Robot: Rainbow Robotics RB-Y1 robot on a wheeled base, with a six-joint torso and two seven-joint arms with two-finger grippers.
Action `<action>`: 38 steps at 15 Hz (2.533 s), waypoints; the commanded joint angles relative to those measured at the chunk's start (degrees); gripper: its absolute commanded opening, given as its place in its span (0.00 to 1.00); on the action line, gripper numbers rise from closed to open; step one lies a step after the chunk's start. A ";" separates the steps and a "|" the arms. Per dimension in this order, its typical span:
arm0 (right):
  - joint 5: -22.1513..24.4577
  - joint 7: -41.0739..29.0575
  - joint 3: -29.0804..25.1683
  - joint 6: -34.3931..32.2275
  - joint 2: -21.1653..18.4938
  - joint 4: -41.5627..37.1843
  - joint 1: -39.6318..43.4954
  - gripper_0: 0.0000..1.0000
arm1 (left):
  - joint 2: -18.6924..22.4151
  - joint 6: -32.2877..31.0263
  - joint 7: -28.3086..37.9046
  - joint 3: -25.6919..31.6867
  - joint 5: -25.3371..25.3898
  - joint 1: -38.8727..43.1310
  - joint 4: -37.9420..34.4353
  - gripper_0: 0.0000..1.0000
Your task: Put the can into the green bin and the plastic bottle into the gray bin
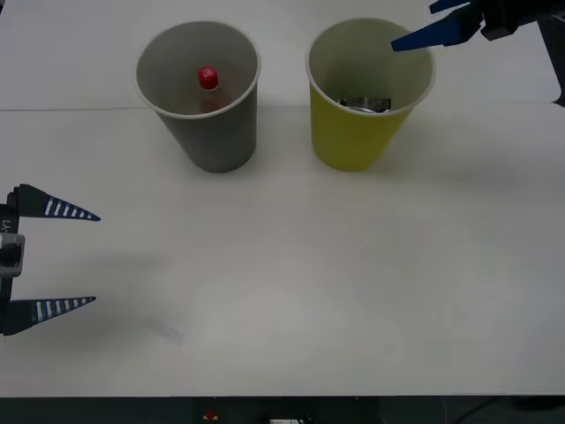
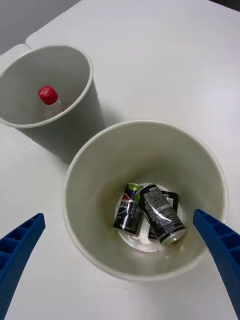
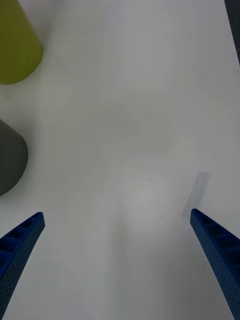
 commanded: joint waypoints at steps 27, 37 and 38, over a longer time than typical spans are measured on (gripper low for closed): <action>-21.19 72.67 -40.15 -9.89 -0.38 -20.21 70.58 1.00 | 0.00 0.00 0.00 0.00 0.00 0.00 0.00 1.00; -17.06 71.88 -40.06 -11.38 -0.03 -18.63 71.20 1.00 | 0.00 0.00 0.00 0.00 0.00 0.00 0.00 1.00; -17.06 71.79 -40.06 -11.30 -0.03 -18.36 71.20 1.00 | 0.00 0.00 0.00 0.00 0.00 0.00 0.00 1.00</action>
